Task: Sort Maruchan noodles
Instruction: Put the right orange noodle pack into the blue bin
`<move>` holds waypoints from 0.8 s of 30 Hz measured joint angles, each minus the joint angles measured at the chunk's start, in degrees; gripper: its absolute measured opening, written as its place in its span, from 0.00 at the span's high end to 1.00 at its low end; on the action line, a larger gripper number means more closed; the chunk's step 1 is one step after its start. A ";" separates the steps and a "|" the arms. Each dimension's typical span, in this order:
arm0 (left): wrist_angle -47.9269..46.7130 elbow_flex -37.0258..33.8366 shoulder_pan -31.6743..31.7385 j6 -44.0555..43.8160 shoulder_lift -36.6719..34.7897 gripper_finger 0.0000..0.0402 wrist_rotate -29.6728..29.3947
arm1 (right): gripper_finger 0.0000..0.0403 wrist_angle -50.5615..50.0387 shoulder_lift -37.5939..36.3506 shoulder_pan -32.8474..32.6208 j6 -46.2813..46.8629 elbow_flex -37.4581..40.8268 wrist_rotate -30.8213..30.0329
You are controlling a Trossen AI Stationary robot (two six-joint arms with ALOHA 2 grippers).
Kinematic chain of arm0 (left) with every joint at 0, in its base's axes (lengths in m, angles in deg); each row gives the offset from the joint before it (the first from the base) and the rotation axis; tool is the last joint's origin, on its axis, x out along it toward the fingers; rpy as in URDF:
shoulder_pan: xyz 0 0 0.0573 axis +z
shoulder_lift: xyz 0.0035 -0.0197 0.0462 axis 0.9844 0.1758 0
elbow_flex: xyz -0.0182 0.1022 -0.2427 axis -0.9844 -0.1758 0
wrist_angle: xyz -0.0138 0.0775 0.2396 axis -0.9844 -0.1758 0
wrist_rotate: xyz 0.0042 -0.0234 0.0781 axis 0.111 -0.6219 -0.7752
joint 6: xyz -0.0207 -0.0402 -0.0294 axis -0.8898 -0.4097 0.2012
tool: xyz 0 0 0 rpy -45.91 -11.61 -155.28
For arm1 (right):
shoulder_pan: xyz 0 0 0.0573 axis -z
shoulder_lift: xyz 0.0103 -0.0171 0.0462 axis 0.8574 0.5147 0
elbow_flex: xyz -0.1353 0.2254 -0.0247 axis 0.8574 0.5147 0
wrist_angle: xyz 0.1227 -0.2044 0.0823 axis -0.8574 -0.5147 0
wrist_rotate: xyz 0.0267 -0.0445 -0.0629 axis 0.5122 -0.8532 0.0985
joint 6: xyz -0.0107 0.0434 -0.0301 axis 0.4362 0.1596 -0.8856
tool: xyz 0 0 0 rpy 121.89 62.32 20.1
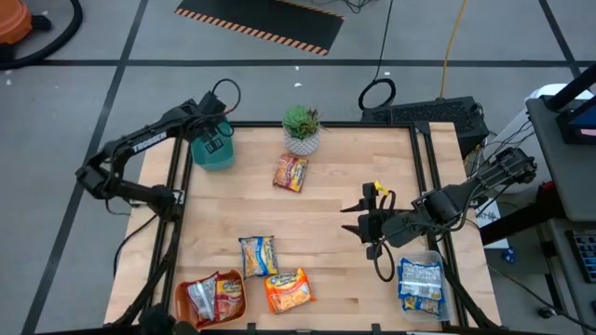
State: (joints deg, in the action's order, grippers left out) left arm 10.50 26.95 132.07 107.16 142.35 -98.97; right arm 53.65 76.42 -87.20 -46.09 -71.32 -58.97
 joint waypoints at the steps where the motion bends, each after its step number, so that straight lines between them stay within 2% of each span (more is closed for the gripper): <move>1: -0.84 0.00 0.35 1.05 0.61 0.67 0.10 | 0.56 0.16 0.00 0.06 -0.81 0.00 0.00; 10: -1.59 -0.02 0.79 9.13 1.39 0.67 2.35 | 0.56 2.36 0.00 2.54 -5.12 0.00 -3.01; 17: -1.95 -0.02 0.78 7.37 1.39 0.67 12.90 | 0.56 2.35 0.00 3.90 -2.81 0.00 -2.64; 21: -1.99 -0.02 0.99 6.43 1.37 0.67 15.28 | 0.56 2.07 0.00 3.81 -1.61 0.02 -0.82; 24: -2.05 -0.02 1.30 2.19 1.39 0.61 15.98 | 0.56 1.22 0.00 3.73 -0.16 0.04 1.22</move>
State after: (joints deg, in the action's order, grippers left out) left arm 8.45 26.93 133.37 109.34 143.73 -82.99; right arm 54.87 76.42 -83.46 -46.25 -71.28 -57.75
